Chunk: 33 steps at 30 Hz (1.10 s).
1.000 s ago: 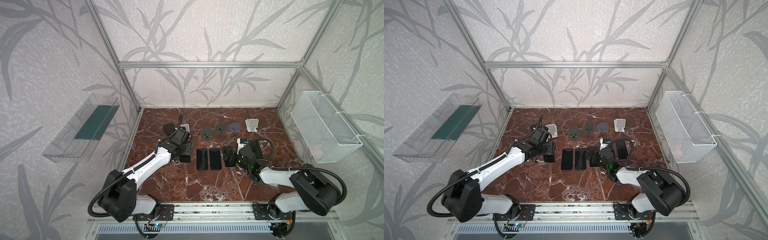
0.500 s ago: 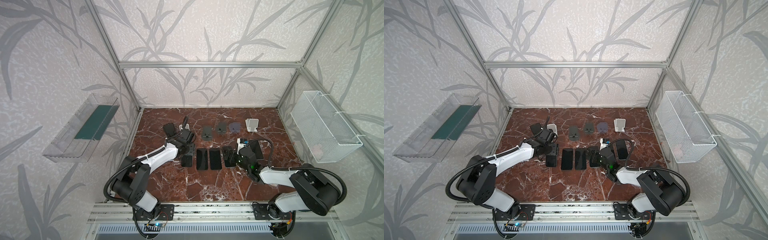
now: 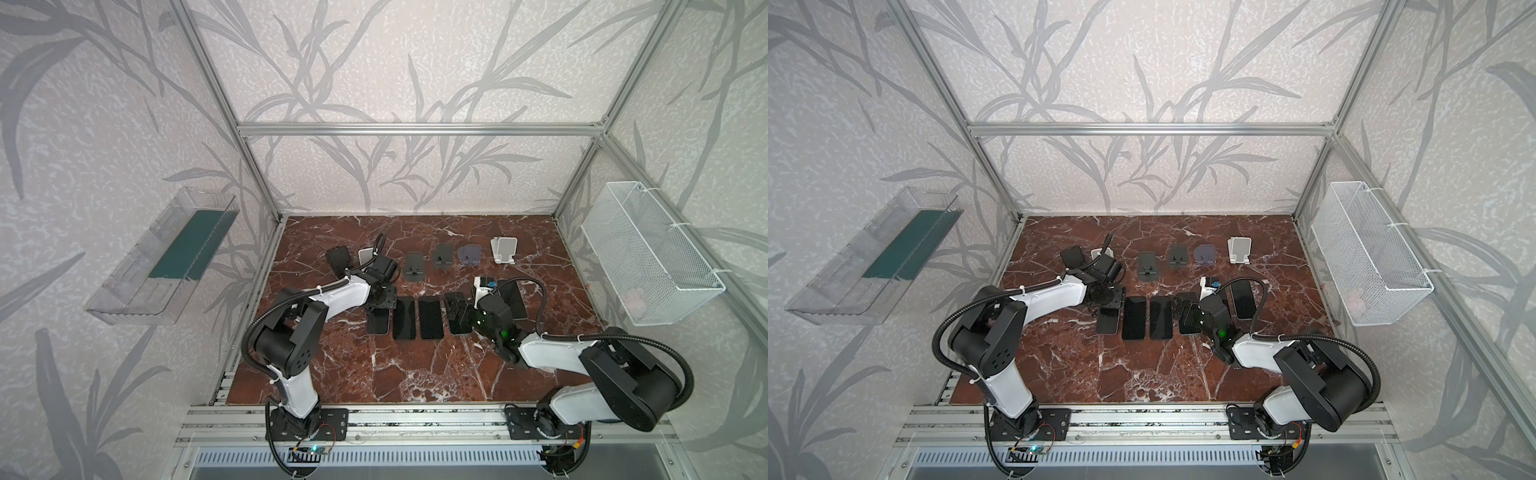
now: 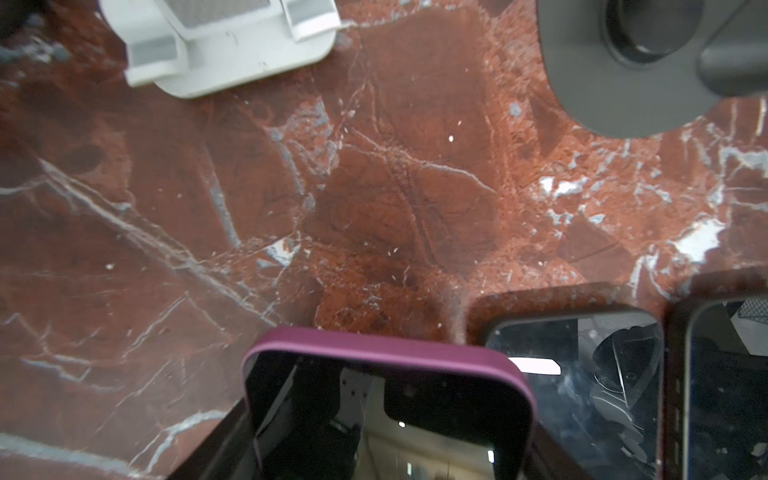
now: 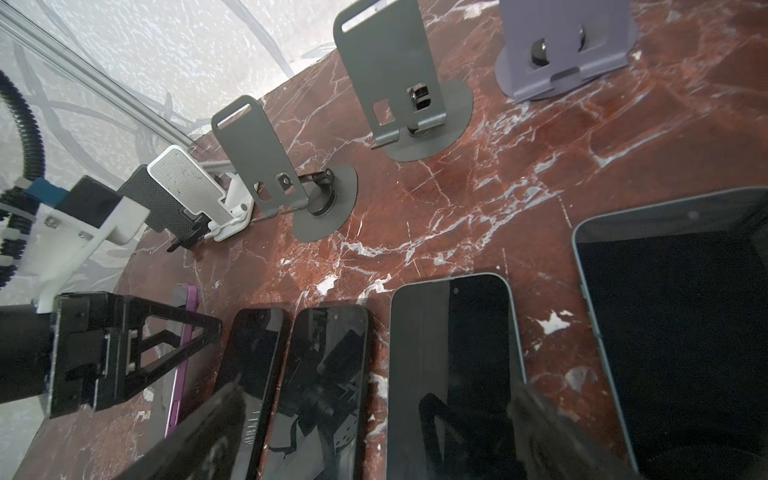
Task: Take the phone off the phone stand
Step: 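Carry the purple-edged phone nearer the robot beside the flat phones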
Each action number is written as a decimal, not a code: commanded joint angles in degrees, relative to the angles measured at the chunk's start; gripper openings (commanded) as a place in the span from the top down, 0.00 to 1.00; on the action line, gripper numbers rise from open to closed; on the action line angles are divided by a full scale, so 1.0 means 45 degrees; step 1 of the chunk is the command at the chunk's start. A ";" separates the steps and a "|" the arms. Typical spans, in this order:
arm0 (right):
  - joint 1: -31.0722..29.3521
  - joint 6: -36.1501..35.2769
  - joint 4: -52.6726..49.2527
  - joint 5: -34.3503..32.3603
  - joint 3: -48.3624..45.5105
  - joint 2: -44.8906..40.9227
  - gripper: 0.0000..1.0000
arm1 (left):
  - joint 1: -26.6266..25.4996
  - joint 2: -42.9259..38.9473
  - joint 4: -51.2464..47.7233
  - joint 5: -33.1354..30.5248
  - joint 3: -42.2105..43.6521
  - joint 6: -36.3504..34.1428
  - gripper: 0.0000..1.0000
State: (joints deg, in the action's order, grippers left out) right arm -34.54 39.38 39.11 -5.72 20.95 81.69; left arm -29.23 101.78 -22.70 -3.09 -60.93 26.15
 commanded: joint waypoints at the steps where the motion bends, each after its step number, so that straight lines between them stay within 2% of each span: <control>1: 0.0002 0.0079 -0.0020 -0.0118 0.0286 -0.0191 0.01 | -0.0031 0.0122 0.0009 0.0063 -0.0337 0.0472 0.55; 11: 0.0001 0.0107 -0.0039 -0.0078 0.0325 -0.0088 0.01 | -0.0048 0.0118 -0.0531 -0.0396 -0.0119 0.0244 0.55; 18: 0.0007 0.0098 0.0009 -0.0018 0.0365 0.0011 0.01 | -0.0059 0.0219 -0.0964 0.0155 -0.0400 0.0029 0.53; 25: 0.0006 0.0102 -0.0039 -0.0057 0.0362 -0.0009 0.01 | -0.0056 0.0433 -0.1124 0.0487 -0.0446 0.0082 0.44; 33: 0.0016 0.0127 -0.0039 -0.0038 0.0344 -0.0048 0.01 | -0.0067 0.0302 -0.1178 0.0605 -0.0561 0.0146 0.40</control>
State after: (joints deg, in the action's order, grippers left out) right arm -34.54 39.44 39.09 -5.67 21.47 81.71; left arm -29.26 102.94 -26.59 -1.17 -61.80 26.74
